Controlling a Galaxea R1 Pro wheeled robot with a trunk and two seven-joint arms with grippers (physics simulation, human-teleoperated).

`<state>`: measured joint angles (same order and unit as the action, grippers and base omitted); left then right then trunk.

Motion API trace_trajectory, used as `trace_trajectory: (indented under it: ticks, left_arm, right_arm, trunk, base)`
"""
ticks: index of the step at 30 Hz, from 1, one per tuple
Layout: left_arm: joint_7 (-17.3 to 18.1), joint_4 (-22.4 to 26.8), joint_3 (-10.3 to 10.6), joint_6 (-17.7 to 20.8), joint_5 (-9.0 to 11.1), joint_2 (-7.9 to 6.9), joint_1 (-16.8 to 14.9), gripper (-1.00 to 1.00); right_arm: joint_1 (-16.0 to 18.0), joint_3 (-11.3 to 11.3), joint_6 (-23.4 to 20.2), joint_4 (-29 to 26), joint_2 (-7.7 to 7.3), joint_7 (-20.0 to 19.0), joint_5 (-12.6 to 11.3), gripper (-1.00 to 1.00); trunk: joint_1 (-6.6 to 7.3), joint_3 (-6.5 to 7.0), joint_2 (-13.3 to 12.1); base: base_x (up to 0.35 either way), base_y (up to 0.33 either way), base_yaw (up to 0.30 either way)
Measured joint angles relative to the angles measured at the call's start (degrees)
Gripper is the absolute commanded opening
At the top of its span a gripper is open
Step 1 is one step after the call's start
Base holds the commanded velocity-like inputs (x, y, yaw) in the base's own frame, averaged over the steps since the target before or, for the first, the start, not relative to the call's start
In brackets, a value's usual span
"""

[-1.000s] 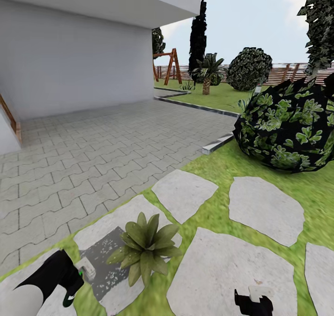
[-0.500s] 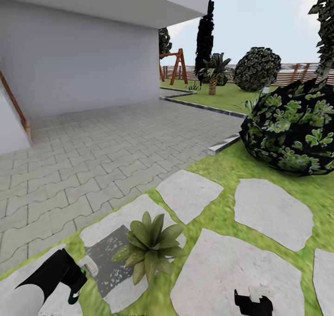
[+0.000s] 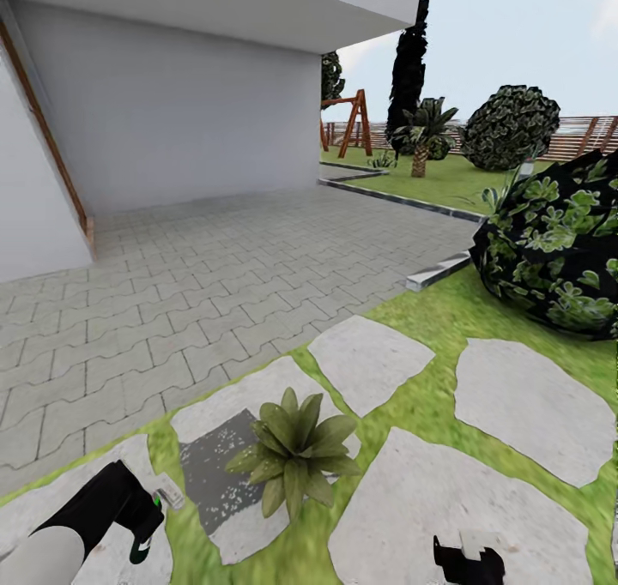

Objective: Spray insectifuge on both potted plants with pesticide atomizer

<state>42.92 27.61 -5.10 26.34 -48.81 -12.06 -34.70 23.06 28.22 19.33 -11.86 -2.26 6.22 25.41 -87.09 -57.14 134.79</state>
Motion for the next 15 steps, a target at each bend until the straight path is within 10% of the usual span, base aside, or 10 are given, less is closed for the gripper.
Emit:
trace_trajectory:
  ticks: [8, 15]
  left_arm:
    - [-0.1, 1.3, 0.1, 0.0, 0.1, 0.29, -0.1, -1.00]
    - [-0.4, 9.0, -0.6, 0.6, 0.3, 6.28, 0.1, -1.00]
  right_arm:
    - [0.0, 0.0, 0.0, 0.0, 0.04, 0.0, 0.0, 1.00]
    - [0.0, 0.0, 0.0, 0.6, 0.06, 0.0, 0.0, 1.00]
  trunk:
    - [0.02, 0.00, 0.0]
    - [0.02, 0.00, 0.0]
  base:
    - [-0.092, -0.215, 0.001]
    - [-0.069, -0.231, 0.000]
